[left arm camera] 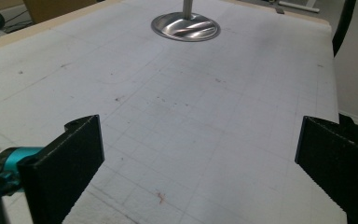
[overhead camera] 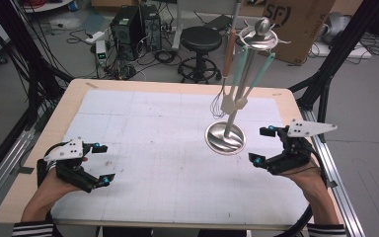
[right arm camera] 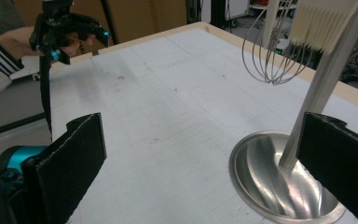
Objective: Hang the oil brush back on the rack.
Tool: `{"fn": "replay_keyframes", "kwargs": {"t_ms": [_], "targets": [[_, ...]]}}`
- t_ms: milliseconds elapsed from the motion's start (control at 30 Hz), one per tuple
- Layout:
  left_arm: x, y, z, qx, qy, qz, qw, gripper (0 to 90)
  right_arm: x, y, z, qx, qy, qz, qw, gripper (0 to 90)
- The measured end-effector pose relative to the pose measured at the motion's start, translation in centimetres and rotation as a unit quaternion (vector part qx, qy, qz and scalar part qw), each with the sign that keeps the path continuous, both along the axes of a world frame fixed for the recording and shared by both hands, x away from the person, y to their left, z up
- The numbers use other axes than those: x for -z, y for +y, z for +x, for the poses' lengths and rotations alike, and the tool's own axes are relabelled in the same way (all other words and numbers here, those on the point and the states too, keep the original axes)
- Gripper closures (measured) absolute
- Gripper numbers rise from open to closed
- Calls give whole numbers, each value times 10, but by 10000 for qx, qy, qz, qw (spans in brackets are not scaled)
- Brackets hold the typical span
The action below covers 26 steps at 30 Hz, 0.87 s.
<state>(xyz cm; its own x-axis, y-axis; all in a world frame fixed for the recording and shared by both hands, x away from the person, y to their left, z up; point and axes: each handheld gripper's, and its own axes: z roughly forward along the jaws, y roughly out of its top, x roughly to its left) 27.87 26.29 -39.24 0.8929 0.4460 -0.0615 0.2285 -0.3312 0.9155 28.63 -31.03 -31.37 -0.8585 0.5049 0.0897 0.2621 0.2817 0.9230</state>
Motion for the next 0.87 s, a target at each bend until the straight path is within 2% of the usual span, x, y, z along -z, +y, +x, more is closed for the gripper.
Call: {"fn": "replay_keyframes", "kwargs": {"t_ms": [233, 367, 400, 433, 500, 600, 700, 867], "targets": [[2, 3, -2, -118, -55, -91, 9999, 17, 23, 4, -11, 48, -198, 36, 9998, 0], [7, 6, -5, -161, -64, -125, 9998, 17, 41, 1, -15, 130, -132, 128, 9997, 0], [9, 7, -5, -181, -38, -132, 9997, 17, 46, 2, -14, 115, -120, 123, 9998, 0], [10, 7, -5, -207, -32, -126, 9997, 17, 49, 2, -13, 107, -32, 15, 9999, 0], [11, 8, -5, -234, -25, -112, 9997, 17, 52, 3, -14, 265, -88, -215, 9994, 0], [11, 7, -7, -227, -20, -102, 9997, 17, 58, 3, -14, 337, -67, -56, 9994, 0], [10, 6, -7, -211, -43, -115, 9997, 17, 64, 5, -15, 289, -40, -76, 9995, 0], [8, 5, -8, -226, -95, -92, 9997, 17, 64, 3, -14, 323, -52, -76, 9994, 0]]}}
